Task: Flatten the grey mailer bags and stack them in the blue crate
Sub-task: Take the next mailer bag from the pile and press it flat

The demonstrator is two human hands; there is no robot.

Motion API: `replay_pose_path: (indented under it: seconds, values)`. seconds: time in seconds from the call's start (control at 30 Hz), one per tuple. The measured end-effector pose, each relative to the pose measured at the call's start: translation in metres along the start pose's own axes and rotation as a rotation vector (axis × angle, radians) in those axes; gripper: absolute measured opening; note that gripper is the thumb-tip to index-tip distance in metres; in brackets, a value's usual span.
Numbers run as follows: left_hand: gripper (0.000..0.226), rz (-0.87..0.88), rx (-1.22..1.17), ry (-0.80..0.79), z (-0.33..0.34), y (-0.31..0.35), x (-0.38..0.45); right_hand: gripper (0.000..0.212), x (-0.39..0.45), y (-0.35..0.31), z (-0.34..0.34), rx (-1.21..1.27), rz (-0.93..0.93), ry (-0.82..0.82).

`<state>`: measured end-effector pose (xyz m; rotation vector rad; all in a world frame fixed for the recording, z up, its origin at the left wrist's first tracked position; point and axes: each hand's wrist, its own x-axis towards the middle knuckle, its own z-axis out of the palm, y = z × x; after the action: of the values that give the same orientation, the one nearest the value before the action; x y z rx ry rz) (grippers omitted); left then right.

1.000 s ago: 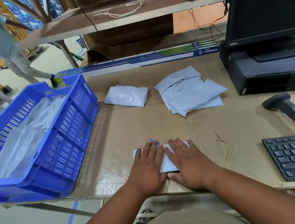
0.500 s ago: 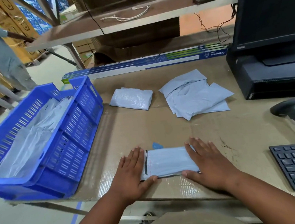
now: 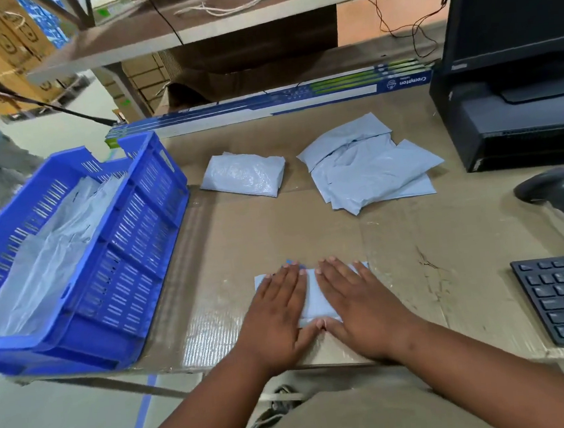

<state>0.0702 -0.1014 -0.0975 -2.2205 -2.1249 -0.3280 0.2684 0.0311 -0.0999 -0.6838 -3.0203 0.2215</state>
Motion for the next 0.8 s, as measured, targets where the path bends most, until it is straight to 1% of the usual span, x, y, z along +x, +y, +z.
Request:
replay_pose_path:
  seconds: [0.07, 0.13, 0.2, 0.27, 0.33, 0.4, 0.43, 0.47, 0.5, 0.53, 0.6, 0.67, 0.7, 0.8]
  values:
    - [0.085, -0.073, 0.007, -0.032, 0.001, -0.012, -0.006, 0.091, -0.004, 0.008, -0.001, 0.043, 0.059, -0.023]
    - [0.088, -0.150, -0.015, -0.109, -0.002, -0.026, -0.011, 0.093, -0.009, 0.017, -0.004, 0.080, 0.088, -0.027]
    - [0.090, -0.168, -0.052, -0.213, -0.013, -0.035, -0.009, 0.092, -0.013, 0.024, -0.007, 0.087, 0.092, -0.035]
    - [0.090, -0.161, -0.081, -0.351, -0.036, -0.036, 0.003, 0.093, -0.013, 0.026, -0.010, 0.096, 0.076, -0.037]
    - [0.089, -0.169, -0.023, -0.424, -0.057, -0.034, 0.021, 0.096, -0.007, 0.024, -0.021, 0.091, 0.064, -0.030]
    - [0.092, -0.191, 0.070, -0.443, -0.070, -0.027, 0.038, 0.101, 0.002, 0.023, -0.036, 0.089, 0.070, -0.050]
    - [0.090, -0.217, 0.111, -0.449, -0.074, -0.022, 0.043, 0.106, 0.005, 0.022, -0.042, 0.083, 0.078, -0.063]
    - [0.081, -0.236, 0.157, -0.446, -0.081, -0.018, 0.050, 0.107, 0.011, 0.021, -0.053, 0.065, 0.078, -0.059]
    - [0.068, -0.242, 0.193, -0.458, -0.085, -0.015, 0.055, 0.102, 0.014, 0.018, -0.057, 0.048, 0.078, -0.070]
    - [0.055, -0.257, 0.210, -0.461, -0.091, -0.014, 0.060, 0.091, 0.020, 0.015, -0.063, 0.029, 0.072, -0.073]
    - [0.038, -0.304, 0.192, -0.459, -0.110, -0.016, 0.068, 0.066, 0.035, 0.009, -0.077, 0.002, 0.032, -0.073]
    - [0.029, -0.343, 0.177, -0.438, -0.131, -0.020, 0.070, 0.046, 0.056, 0.006, -0.092, -0.003, -0.019, -0.051]
    - [0.025, -0.364, 0.184, -0.420, -0.143, -0.022, 0.069, 0.036, 0.069, 0.004, -0.102, -0.006, -0.050, -0.015]
    - [0.015, -0.444, 0.241, -0.363, -0.184, -0.030, 0.062, 0.015, 0.109, -0.008, -0.134, -0.011, -0.154, 0.091]
